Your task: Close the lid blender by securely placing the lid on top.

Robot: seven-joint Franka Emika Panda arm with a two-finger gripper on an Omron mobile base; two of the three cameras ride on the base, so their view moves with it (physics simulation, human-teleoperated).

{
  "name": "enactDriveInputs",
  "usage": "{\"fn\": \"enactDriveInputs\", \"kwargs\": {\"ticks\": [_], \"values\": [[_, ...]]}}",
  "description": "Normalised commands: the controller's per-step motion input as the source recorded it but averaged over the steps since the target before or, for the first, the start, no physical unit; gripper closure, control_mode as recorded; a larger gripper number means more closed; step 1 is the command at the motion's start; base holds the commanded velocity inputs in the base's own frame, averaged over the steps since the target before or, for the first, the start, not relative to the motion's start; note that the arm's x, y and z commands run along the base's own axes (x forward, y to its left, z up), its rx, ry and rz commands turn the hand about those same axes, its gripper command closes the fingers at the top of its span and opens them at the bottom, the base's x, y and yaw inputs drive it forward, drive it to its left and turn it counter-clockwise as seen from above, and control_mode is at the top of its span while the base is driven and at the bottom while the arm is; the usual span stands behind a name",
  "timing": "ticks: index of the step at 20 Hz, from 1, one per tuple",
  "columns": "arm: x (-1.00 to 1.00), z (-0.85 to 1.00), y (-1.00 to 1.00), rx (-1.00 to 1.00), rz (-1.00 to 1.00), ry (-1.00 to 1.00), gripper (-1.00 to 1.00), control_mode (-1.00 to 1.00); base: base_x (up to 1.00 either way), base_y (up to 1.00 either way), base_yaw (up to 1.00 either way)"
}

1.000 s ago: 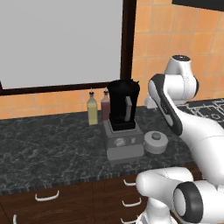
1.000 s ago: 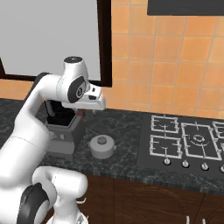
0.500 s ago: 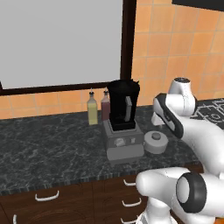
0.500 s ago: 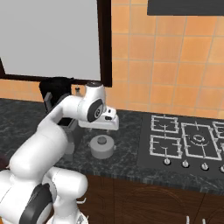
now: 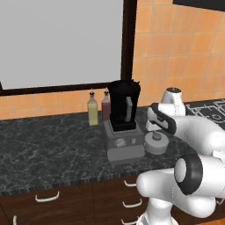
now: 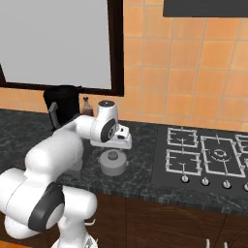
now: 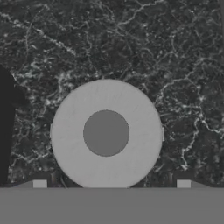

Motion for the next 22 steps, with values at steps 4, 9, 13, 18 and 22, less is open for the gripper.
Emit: {"fn": "enactDriveInputs", "kwargs": {"ticks": [4, 9, 13, 18, 22], "values": [[0.23, -0.44, 0.03, 0.00, 0.00, 0.01, -1.00, -1.00, 0.00, 0.00, 0.00], [0.01, -0.33, 0.01, 0.00, 0.00, 0.00, -1.00, -1.00, 0.00, 0.00, 0.00], [0.00, -0.36, 0.03, 0.00, 0.00, 0.00, -1.00, -1.00, 0.00, 0.00, 0.00], [0.15, -0.31, 0.03, 0.00, 0.00, 0.00, 1.00, -1.00, 0.00, 0.00, 0.00], [0.14, -0.10, 0.00, 0.00, 0.00, 0.00, 1.00, -1.00, 0.00, 0.00, 0.00]]}}
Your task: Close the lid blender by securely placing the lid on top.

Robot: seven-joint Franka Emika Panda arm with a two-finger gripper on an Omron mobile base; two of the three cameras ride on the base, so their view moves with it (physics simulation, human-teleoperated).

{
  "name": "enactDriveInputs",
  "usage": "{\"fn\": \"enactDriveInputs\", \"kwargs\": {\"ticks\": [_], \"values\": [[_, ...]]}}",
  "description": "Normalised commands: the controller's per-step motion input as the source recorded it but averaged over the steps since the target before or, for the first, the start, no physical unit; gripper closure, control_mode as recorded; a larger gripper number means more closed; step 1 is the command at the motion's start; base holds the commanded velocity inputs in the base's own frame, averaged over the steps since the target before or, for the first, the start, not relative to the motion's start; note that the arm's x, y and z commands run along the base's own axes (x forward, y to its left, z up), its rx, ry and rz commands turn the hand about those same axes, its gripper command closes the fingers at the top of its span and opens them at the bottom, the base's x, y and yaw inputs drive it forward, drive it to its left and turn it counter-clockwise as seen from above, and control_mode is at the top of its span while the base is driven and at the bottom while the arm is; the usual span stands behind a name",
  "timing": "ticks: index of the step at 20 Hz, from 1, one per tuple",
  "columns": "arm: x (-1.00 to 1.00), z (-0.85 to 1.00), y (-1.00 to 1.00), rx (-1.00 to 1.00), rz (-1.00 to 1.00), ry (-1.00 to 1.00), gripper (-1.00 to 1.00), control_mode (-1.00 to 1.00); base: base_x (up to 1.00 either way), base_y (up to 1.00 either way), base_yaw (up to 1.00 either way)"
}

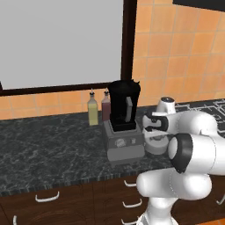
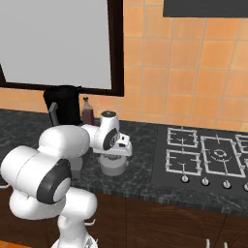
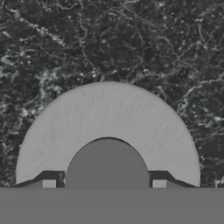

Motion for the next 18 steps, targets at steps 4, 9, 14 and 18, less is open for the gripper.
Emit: {"fn": "enactDriveInputs", "kwargs": {"ticks": [4, 9, 14, 18], "values": [[0.01, 0.01, 0.00, 0.00, -0.02, 0.03, 1.00, -1.00, 0.00, 0.00, 0.00], [-0.35, 0.82, -0.05, 0.05, -0.08, -0.03, 1.00, -1.00, 0.00, 0.00, 0.00], [-0.54, 1.00, -0.01, 0.01, -0.01, -0.14, 1.00, -1.00, 0.00, 0.00, 0.00], [-0.36, 1.00, 0.03, 0.00, 0.00, -0.12, 1.00, -1.00, 0.00, 0.00, 0.00]]}}
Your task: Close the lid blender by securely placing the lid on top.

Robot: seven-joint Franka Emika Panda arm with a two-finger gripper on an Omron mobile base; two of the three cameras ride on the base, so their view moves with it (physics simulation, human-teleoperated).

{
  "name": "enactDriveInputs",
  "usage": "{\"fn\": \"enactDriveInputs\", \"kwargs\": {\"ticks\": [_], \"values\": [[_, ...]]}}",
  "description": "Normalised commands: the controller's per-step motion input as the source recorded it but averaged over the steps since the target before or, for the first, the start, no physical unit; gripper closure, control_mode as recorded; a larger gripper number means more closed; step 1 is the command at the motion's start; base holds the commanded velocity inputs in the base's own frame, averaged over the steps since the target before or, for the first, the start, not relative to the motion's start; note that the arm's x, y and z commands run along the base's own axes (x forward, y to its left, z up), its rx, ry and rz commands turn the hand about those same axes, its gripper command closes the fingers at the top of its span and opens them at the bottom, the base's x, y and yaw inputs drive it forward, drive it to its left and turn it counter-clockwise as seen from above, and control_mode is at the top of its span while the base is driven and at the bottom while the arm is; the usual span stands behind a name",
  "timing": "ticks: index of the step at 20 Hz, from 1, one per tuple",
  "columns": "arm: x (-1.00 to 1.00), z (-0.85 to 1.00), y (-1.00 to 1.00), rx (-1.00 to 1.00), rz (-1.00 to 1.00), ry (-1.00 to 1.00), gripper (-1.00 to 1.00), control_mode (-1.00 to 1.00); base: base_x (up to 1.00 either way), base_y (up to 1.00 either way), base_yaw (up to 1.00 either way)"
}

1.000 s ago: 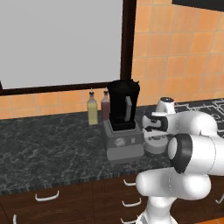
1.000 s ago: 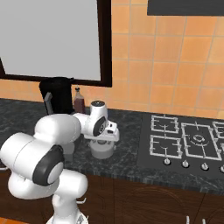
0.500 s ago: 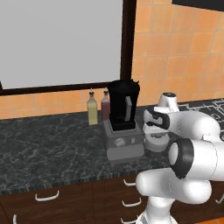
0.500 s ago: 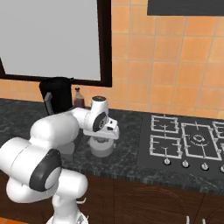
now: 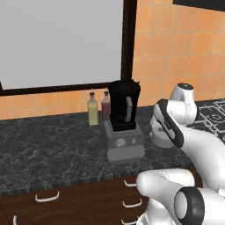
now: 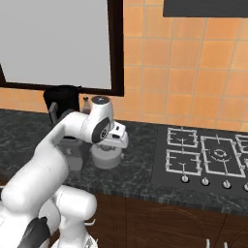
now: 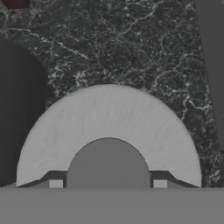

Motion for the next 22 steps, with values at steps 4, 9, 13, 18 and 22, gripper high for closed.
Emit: {"fn": "enactDriveInputs", "kwargs": {"ticks": [4, 9, 13, 18, 22], "values": [[-0.27, 1.00, 0.02, -0.02, 0.00, -0.24, 1.00, -1.00, 0.00, 0.00, 0.00], [-0.18, 1.00, 0.09, -0.05, 0.00, -0.21, 1.00, -1.00, 0.00, 0.00, 0.00], [-0.07, 1.00, 0.27, -0.05, 0.00, -0.27, 1.00, -1.00, 0.00, 0.00, 0.00], [-0.13, 1.00, 0.14, 0.00, 0.00, -0.15, 1.00, -1.00, 0.00, 0.00, 0.00], [-0.08, 1.00, 0.07, 0.00, 0.00, -0.05, 1.00, -1.00, 0.00, 0.00, 0.00]]}}
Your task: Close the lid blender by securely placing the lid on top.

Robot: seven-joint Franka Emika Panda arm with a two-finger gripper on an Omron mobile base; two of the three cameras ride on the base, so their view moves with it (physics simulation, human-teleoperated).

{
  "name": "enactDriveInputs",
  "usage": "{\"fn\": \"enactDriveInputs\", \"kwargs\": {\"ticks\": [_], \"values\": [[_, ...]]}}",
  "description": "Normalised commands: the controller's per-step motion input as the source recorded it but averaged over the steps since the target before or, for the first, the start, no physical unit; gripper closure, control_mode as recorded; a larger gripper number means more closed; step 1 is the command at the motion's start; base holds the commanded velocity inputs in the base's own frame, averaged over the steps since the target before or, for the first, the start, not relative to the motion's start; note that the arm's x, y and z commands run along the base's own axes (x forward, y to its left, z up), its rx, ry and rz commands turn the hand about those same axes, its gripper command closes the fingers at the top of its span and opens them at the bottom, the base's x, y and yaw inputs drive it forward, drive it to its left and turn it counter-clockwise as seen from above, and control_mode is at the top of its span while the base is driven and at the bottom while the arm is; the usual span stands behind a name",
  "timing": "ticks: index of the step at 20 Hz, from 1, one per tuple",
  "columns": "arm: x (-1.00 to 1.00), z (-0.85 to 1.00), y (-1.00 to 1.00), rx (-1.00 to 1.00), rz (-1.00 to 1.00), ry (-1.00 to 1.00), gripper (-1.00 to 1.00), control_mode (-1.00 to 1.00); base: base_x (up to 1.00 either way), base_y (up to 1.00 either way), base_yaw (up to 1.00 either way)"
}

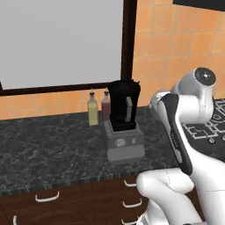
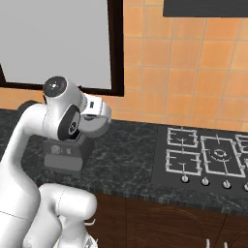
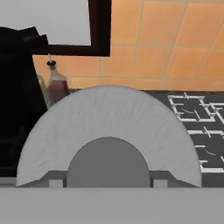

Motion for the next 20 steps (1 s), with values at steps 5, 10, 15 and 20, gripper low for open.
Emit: {"fn": "enactDriveInputs", "kwargs": {"ticks": [5, 10, 15, 20], "values": [[-0.11, 1.00, 0.21, 0.00, 0.00, -0.02, 1.00, -1.00, 0.00, 0.00, 0.00], [-0.01, 0.81, 0.82, 0.00, 0.00, 0.01, 1.00, -1.00, 0.00, 0.00, 0.00], [0.22, 0.82, 0.81, 0.00, 0.00, 0.00, 1.00, -1.00, 0.00, 0.00, 0.00], [0.96, 0.05, 0.81, 0.00, 0.00, 0.06, 1.00, -1.00, 0.00, 0.00, 0.00]]}}
